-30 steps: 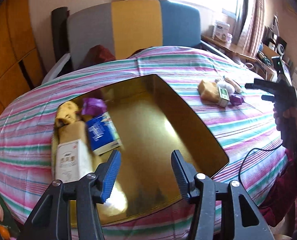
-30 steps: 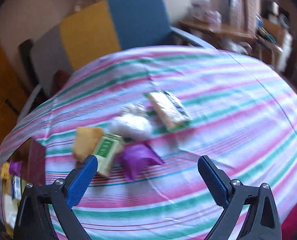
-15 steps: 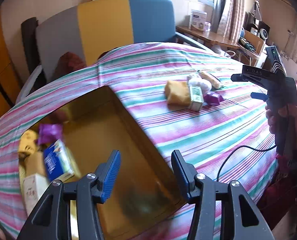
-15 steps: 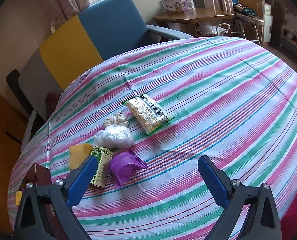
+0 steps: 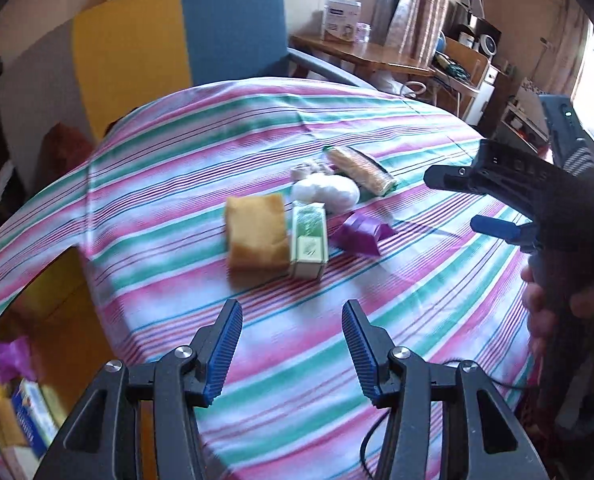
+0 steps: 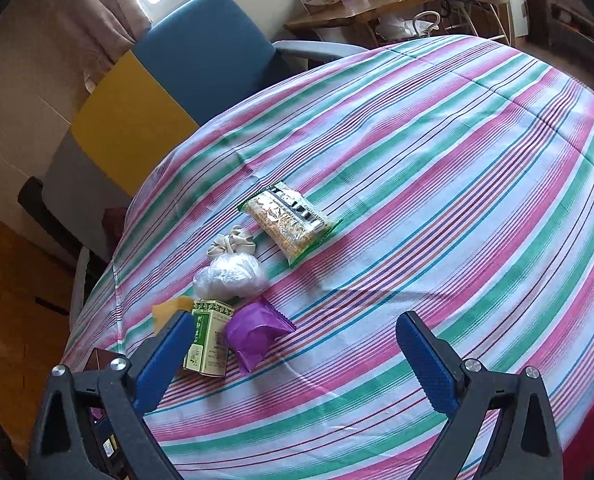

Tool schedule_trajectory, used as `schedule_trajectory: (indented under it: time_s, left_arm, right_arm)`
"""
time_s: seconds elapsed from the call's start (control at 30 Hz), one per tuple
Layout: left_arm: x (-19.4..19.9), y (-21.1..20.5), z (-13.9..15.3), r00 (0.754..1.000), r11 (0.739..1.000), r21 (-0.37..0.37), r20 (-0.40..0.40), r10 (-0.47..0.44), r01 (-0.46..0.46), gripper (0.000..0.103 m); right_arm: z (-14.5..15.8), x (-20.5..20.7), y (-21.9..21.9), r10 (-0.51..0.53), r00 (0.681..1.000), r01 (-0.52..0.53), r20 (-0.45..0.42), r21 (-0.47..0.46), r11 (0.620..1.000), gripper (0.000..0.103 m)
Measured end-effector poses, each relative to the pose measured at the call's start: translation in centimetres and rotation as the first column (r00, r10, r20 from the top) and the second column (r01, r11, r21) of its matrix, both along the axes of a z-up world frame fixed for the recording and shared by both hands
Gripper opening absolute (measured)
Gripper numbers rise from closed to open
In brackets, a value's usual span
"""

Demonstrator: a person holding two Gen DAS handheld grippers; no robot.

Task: Organize objects
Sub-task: 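Move both tools back toward the remaining items, then grasp the green-and-white medicine box with the left gripper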

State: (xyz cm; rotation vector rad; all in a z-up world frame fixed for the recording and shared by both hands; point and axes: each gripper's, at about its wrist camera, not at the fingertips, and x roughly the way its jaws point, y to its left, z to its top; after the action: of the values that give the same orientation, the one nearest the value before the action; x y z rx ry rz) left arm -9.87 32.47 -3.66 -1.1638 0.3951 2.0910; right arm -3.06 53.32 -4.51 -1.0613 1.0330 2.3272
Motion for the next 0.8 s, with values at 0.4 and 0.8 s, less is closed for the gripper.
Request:
schedule_trajectory:
  time_s: [0.4,0.8]
  left_arm:
    - [-5.4,7.7,-5.5,0.998,0.992,-0.117,0.035,-0.053,0.056,0.048]
    - [-2.0,7.7,-5.5,0.988,0.985,-0.086,0.055,-0.144,0.149,0.031]
  right_arm:
    - [-0.3,0.1,0.5,0.009,0.999,-0.012,-0.041,-0.080,0.997,0.102]
    - [-0.4,0.1,0.3,0.000,1.000,-0.002,-0.027,-0.061,0.998,0.102]
